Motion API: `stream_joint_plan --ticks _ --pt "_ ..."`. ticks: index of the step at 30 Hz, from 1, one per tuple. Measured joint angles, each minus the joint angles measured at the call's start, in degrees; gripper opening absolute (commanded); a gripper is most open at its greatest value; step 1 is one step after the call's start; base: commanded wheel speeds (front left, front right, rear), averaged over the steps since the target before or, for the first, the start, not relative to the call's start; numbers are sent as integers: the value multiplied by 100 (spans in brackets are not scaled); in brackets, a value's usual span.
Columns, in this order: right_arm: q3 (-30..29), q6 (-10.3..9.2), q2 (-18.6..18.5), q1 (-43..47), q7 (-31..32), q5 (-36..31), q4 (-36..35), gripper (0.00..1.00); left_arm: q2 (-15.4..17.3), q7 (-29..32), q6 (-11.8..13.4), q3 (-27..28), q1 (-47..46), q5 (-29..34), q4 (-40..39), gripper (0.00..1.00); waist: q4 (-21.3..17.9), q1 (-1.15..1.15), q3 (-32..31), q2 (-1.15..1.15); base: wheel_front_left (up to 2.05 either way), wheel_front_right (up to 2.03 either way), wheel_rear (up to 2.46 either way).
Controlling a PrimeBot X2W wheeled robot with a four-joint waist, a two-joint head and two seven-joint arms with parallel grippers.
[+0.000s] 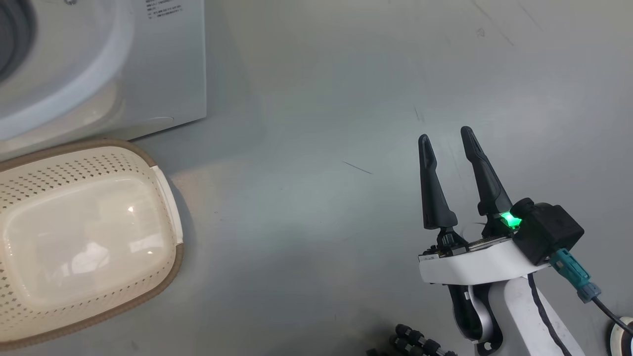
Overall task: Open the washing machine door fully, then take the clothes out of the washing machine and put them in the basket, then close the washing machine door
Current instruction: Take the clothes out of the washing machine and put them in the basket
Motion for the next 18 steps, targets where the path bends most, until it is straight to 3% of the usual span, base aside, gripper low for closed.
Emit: stream_joint_plan --ticks 8,18 --pt "122 -44 1 -32 0 74 -67 100 210 245 7 -65 -338 176 348 100 -196 0 169 0 0 0 0" --pt "202 -52 3 -139 0 149 -129 100 225 420 7 -14 -708 87 736 100 -370 0 288 0 0 0 0"
